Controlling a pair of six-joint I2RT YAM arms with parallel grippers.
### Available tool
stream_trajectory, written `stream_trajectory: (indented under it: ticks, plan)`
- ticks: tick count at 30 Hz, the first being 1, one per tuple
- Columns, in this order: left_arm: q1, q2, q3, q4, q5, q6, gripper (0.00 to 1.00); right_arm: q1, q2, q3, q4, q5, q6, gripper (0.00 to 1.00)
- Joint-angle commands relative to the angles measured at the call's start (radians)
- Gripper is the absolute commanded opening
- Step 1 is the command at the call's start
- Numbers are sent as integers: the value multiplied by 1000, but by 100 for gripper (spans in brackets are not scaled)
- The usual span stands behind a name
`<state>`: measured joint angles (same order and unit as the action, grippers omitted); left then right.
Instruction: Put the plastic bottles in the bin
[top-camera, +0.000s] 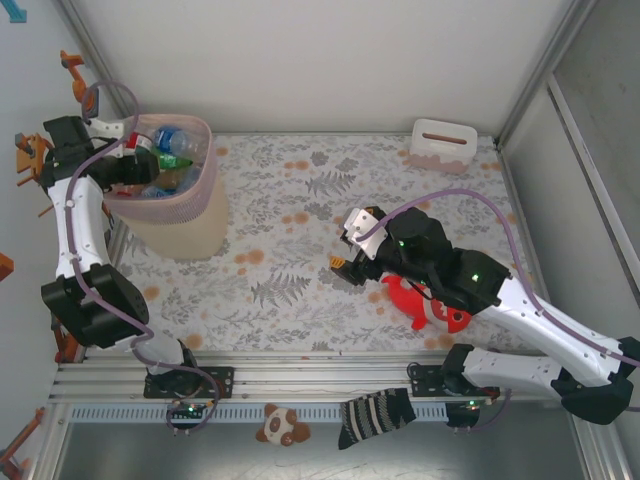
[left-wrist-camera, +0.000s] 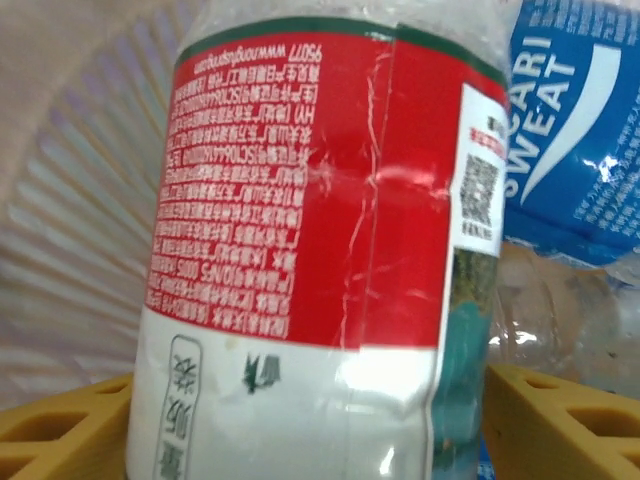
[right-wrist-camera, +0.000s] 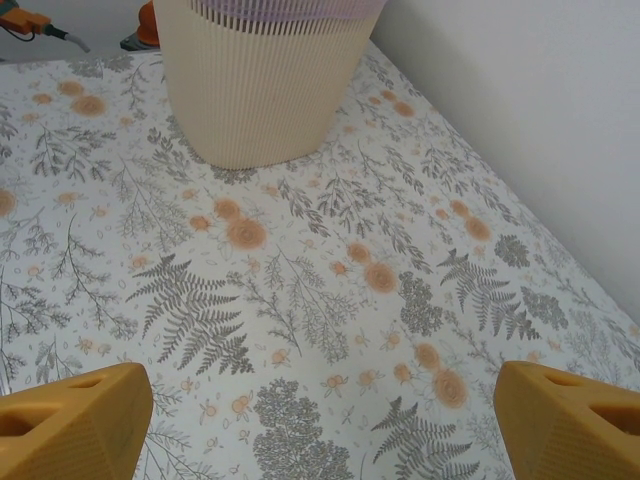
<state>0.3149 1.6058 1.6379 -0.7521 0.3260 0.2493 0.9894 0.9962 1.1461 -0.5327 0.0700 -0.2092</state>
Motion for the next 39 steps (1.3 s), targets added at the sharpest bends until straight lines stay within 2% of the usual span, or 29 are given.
stream_trajectory:
  ticks: [1, 8, 12, 17, 20, 27, 39]
  plan:
    - [4, -56, 62, -57, 18, -35, 84, -6, -16, 14, 36, -9, 19, 87]
    - [3, -53, 121, 15, 37, -74, 86, -7, -4, 28, 39, -12, 20, 87]
    - [-2, -10, 173, 25, 59, -77, 82, -6, 7, 36, 39, -11, 21, 87]
    - [-13, 52, 210, 24, 68, -64, 54, -7, 18, 41, 37, -15, 26, 86]
    - [-15, 84, 203, 10, 64, -54, 46, -6, 20, 44, 37, -15, 33, 86]
    - [-16, 84, 121, 2, 48, -39, 42, -6, 25, 49, 37, 10, 55, 86]
    - [-36, -114, 197, 36, 102, -161, 54, -7, 10, 60, 5, 130, 103, 85]
